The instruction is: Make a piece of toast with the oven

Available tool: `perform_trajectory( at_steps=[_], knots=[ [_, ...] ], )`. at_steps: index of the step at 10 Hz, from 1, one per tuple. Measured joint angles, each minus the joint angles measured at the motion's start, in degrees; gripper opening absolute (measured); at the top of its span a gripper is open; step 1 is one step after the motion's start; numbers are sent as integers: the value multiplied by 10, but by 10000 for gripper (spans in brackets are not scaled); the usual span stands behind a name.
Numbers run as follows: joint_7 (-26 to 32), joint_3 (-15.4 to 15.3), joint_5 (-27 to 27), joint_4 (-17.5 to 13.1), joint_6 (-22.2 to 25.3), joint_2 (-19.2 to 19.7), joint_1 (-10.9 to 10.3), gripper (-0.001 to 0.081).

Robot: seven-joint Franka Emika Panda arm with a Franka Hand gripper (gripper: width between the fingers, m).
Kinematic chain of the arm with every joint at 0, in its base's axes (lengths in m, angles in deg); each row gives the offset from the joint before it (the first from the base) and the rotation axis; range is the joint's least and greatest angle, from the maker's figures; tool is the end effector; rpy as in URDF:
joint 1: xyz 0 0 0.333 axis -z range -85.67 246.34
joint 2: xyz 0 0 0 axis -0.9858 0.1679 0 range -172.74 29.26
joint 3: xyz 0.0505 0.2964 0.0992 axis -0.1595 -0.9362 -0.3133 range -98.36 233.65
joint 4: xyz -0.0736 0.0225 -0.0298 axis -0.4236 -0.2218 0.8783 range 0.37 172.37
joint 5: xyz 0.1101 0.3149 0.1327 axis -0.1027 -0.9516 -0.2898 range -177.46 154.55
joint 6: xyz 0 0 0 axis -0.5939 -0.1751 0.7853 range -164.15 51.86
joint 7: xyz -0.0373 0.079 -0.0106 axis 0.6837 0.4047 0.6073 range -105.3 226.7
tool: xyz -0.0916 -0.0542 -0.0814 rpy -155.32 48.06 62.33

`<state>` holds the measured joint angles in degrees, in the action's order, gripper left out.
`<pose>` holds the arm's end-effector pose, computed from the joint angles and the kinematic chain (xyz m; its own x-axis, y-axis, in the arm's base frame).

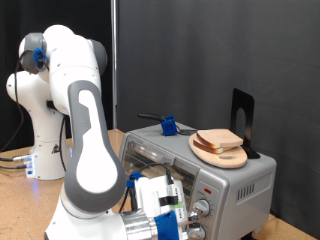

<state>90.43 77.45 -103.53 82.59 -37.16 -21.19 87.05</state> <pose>0.6682 -0.0301 0.2028 0.9281 -0.2402 -0.2844 -0.2957 -0.0116 -0.9552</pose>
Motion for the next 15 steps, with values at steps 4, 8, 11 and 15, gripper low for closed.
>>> perform_trajectory(
  at_steps=[4,8,11,15],
  knots=[
    [-49,10,31,10,-4,0,0,330],
    [-49,9,31,14,-15,3,-5,650],
    [-50,7,30,14,-27,7,-11,802],
    [-58,2,30,14,-40,10,-17,806]
  ],
)
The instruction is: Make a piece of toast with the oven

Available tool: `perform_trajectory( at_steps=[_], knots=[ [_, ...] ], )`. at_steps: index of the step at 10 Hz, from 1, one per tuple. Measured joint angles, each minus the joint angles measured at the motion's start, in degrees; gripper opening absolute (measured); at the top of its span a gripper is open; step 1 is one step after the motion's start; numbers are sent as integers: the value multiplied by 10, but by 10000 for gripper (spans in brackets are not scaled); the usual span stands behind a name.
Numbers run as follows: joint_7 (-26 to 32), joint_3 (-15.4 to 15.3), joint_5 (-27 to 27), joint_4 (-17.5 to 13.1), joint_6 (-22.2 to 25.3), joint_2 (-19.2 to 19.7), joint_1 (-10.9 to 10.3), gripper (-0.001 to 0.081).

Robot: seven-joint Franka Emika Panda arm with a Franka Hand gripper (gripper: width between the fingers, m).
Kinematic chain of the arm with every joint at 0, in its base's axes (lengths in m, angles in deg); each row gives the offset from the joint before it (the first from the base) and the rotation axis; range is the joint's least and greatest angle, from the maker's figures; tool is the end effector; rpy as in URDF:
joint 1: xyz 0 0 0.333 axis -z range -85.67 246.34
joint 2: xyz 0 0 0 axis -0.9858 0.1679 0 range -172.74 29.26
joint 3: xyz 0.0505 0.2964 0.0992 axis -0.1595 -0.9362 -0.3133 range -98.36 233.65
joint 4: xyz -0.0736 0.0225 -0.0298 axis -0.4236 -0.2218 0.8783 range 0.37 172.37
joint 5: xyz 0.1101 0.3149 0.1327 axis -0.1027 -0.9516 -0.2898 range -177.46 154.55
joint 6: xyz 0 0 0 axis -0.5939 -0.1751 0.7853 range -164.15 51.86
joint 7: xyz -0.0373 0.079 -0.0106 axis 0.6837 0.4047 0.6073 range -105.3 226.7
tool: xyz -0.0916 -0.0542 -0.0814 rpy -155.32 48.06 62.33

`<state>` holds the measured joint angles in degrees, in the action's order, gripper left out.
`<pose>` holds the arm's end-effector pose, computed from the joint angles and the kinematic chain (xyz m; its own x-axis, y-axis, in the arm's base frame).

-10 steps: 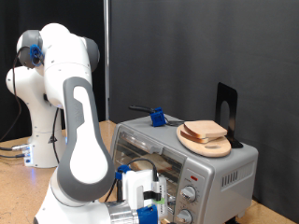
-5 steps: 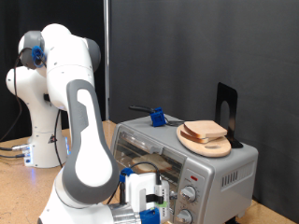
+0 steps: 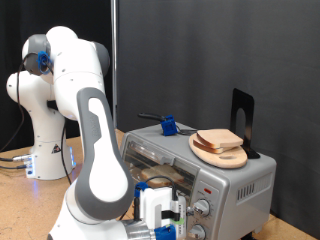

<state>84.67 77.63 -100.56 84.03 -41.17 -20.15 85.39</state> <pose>0.6589 -0.0197 0.1710 0.8735 -0.2589 -0.4122 -0.4418 -0.0663 -0.8946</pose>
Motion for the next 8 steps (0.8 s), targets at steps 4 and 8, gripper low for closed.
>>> perform_trajectory(
  at_steps=[4,8],
  knots=[
    [-5,-3,-3,-2,-6,5,-1,806],
    [-5,-11,-9,-3,-10,7,-4,534]
  ],
)
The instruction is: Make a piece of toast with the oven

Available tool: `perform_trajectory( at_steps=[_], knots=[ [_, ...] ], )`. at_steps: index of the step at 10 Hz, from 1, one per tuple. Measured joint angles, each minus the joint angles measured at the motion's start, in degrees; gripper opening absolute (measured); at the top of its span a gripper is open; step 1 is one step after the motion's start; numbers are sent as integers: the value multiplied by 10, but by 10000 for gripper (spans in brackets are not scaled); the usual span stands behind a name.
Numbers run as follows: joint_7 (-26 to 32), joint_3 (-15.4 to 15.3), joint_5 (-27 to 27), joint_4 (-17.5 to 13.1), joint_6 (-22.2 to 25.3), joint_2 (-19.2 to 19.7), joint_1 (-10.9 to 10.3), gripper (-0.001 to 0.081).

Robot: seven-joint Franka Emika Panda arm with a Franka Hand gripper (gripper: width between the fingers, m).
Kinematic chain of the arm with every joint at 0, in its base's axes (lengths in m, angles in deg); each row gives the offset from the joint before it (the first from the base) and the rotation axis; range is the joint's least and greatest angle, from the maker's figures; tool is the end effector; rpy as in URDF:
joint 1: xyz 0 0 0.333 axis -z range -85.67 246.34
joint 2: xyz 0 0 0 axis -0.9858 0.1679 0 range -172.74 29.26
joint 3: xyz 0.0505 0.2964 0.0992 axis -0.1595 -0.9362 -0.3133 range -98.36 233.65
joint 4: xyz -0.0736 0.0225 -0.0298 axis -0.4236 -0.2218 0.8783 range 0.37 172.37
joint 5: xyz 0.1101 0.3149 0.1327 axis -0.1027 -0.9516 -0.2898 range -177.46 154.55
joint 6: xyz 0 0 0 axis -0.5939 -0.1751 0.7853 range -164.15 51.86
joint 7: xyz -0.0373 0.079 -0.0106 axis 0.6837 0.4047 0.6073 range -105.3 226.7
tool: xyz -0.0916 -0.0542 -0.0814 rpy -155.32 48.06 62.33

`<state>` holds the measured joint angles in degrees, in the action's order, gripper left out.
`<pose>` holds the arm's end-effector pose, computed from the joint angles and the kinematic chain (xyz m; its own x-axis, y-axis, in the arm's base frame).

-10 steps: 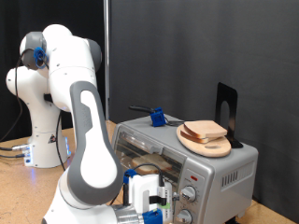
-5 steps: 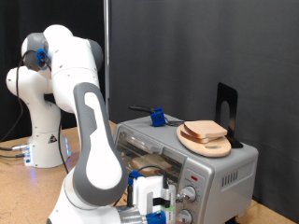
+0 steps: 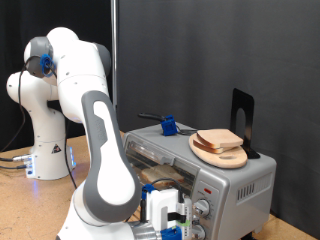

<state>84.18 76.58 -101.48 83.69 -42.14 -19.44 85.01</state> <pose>0.6617 -0.0074 0.1654 0.8675 -0.2583 -0.4252 -0.4519 -0.0519 -0.8905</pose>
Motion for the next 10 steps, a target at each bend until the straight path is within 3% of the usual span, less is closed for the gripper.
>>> perform_trajectory(
  at_steps=[1,2,3,4,7,10],
  knots=[
    [0,0,-1,0,-1,0,0,399],
    [0,-1,-2,0,-2,0,-1,399],
    [0,0,-3,0,-5,0,-1,216],
    [0,-1,-3,0,-7,1,-1,89],
    [15,-1,-4,0,-7,1,-1,90],
    [123,-1,-21,7,2,0,0,90]
  ],
)
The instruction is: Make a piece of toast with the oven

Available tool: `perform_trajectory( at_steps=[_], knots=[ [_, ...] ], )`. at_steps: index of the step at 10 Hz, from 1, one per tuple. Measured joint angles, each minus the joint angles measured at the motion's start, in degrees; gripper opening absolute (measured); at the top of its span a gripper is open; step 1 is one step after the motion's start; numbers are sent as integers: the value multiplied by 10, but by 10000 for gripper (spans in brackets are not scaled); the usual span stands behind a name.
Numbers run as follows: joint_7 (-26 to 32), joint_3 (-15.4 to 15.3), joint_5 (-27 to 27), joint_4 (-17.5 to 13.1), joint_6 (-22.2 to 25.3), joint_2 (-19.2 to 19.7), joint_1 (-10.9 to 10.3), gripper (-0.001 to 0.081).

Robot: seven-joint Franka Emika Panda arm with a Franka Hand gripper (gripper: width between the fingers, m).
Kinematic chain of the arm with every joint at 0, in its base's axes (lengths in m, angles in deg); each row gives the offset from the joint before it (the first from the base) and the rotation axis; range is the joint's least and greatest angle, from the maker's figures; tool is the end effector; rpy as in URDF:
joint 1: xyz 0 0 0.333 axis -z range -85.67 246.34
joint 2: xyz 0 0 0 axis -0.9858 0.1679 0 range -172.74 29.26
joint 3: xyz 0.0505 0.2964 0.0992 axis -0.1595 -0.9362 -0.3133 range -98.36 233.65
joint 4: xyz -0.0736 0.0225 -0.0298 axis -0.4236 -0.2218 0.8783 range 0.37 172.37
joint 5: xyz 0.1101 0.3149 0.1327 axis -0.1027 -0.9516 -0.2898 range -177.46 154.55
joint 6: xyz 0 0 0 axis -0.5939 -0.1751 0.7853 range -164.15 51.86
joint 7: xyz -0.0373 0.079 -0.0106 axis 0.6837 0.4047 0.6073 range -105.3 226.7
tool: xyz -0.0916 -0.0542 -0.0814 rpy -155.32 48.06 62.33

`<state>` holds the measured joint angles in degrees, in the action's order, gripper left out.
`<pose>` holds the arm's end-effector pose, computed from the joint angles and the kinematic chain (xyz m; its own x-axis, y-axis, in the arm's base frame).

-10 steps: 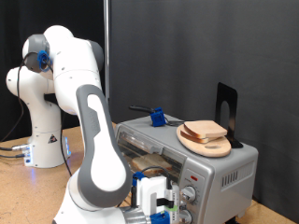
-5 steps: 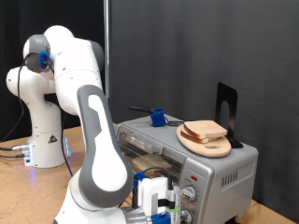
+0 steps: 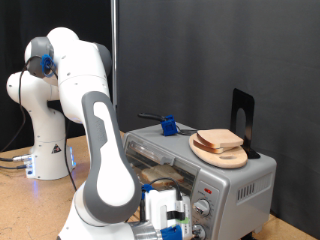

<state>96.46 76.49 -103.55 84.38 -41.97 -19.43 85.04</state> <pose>0.6616 -0.0069 0.1644 0.9361 -0.2598 -0.2370 -0.2634 -0.0718 -0.9620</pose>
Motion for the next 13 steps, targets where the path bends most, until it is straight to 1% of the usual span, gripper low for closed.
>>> perform_trajectory(
  at_steps=[2,4,6,11,12,13],
  knots=[
    [68,0,-11,5,8,0,1,90],
    [96,0,-17,7,11,0,2,92],
    [103,0,-20,9,12,0,2,93],
    [96,0,-21,9,15,-3,4,93],
    [88,1,-21,10,17,-7,6,312],
    [80,2,-20,12,18,-11,8,312]
  ],
)
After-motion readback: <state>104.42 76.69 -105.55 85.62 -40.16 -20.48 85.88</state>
